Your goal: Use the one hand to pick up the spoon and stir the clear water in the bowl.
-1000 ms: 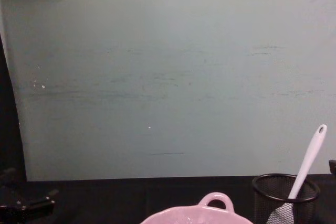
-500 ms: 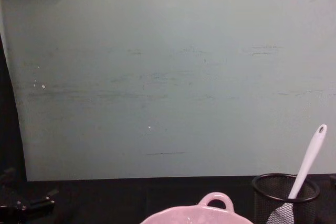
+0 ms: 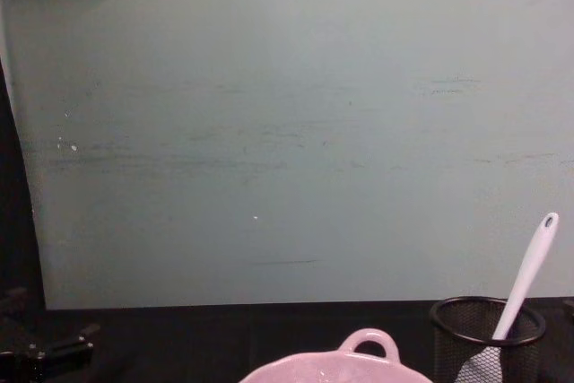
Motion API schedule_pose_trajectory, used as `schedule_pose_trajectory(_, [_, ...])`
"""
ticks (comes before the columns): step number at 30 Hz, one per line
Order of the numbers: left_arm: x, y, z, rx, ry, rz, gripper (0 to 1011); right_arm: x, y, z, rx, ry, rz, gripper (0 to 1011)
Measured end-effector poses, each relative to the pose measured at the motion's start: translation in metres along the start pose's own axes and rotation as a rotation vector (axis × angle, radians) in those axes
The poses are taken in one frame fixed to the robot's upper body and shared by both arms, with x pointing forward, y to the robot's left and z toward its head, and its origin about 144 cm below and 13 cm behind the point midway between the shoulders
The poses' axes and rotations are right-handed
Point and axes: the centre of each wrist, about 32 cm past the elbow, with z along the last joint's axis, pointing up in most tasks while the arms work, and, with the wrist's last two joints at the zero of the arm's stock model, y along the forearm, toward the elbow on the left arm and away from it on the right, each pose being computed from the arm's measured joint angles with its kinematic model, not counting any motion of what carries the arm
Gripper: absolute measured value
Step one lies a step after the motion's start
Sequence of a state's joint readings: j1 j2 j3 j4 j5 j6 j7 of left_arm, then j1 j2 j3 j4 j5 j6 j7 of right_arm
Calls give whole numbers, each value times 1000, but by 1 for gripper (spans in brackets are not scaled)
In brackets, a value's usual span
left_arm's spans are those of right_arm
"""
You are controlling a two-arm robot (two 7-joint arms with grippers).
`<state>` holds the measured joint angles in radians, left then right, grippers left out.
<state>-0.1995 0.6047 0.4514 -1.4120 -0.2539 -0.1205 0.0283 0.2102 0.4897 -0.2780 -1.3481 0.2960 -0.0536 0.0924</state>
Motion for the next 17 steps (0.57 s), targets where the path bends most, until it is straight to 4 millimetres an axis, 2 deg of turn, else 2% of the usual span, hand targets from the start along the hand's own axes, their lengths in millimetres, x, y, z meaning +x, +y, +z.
schedule_pose_trajectory(17, [0, 0, 0, 0, 0, 0, 1011, 0, 0, 0, -1, -2, 1, 1004])
